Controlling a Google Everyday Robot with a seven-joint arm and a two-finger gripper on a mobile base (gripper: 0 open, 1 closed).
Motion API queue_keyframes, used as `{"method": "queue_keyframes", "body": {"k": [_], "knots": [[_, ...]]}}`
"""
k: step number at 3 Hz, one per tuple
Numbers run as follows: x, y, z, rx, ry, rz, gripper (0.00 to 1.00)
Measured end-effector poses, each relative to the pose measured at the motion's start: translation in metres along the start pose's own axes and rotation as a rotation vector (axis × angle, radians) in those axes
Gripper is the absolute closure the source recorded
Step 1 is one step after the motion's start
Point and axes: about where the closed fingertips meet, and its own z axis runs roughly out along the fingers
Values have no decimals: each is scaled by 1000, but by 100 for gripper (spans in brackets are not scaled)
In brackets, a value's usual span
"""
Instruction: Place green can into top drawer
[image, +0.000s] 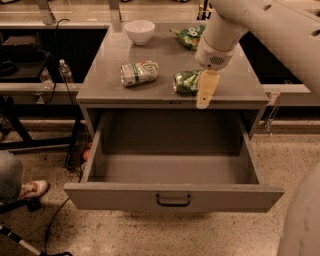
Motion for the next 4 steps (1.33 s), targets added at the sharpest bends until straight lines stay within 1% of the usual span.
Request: {"method": "queue_keyframes", "body": {"k": [2,3,4], "knots": [[-17,7,26,-71,-32,-39,0],[-20,10,32,-90,-39,-48,0],[-15,17,35,-108,-48,-46,23]]}}
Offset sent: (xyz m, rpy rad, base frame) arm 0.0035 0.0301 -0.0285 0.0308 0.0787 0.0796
